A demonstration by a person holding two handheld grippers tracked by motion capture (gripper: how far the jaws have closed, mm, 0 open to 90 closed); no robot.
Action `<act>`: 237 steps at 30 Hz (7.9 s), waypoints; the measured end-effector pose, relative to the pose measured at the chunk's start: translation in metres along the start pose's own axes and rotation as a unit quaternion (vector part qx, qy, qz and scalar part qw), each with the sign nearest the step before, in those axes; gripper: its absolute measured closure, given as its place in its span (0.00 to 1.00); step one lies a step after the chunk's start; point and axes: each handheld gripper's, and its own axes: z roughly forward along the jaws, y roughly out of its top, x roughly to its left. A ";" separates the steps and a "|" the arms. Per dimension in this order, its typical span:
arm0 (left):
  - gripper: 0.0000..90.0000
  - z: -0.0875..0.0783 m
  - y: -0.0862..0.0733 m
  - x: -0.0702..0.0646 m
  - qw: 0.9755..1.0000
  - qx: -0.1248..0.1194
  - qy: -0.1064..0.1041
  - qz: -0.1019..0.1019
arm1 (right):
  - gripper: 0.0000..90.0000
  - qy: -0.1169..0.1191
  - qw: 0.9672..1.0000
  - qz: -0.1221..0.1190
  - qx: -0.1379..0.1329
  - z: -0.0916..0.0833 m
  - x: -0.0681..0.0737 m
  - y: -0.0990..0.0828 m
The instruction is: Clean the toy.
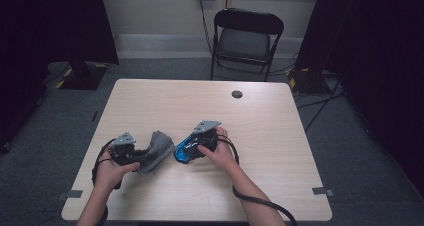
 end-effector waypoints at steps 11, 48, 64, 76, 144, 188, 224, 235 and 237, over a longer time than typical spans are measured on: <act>0.82 -0.006 0.004 -0.001 1.000 -0.014 0.007 0.006 | 0.15 0.002 1.000 0.005 0.001 -0.014 -0.004 0.009; 0.81 0.061 0.056 -0.086 0.990 -0.006 -0.104 0.091 | 0.16 -0.055 0.997 0.051 -0.029 -0.146 -0.062 -0.031; 0.81 0.149 0.069 -0.139 0.975 0.045 -0.176 0.128 | 0.17 -0.087 0.991 0.090 -0.056 -0.197 -0.084 -0.064; 0.69 0.184 0.067 -0.154 0.966 0.079 -0.194 0.154 | 0.16 -0.085 0.990 0.094 -0.055 -0.207 -0.080 -0.075; 0.21 0.153 0.080 -0.048 0.996 0.048 0.052 0.060 | 0.48 0.006 0.998 0.042 0.046 -0.175 -0.021 -0.111; 0.28 0.174 0.077 -0.051 0.993 0.064 0.079 0.064 | 0.47 0.010 0.998 0.049 0.041 -0.172 -0.023 -0.113; 0.29 0.124 0.090 -0.065 0.998 -0.035 0.014 0.050 | 0.29 -0.045 0.993 0.048 0.096 -0.170 -0.009 -0.103; 0.29 0.116 0.082 -0.073 0.998 -0.041 -0.013 0.055 | 0.82 -0.100 0.985 0.081 0.114 -0.169 -0.015 -0.097; 0.28 0.117 0.081 -0.073 0.997 -0.038 -0.016 0.058 | 0.83 -0.103 0.983 0.093 0.118 -0.168 -0.015 -0.093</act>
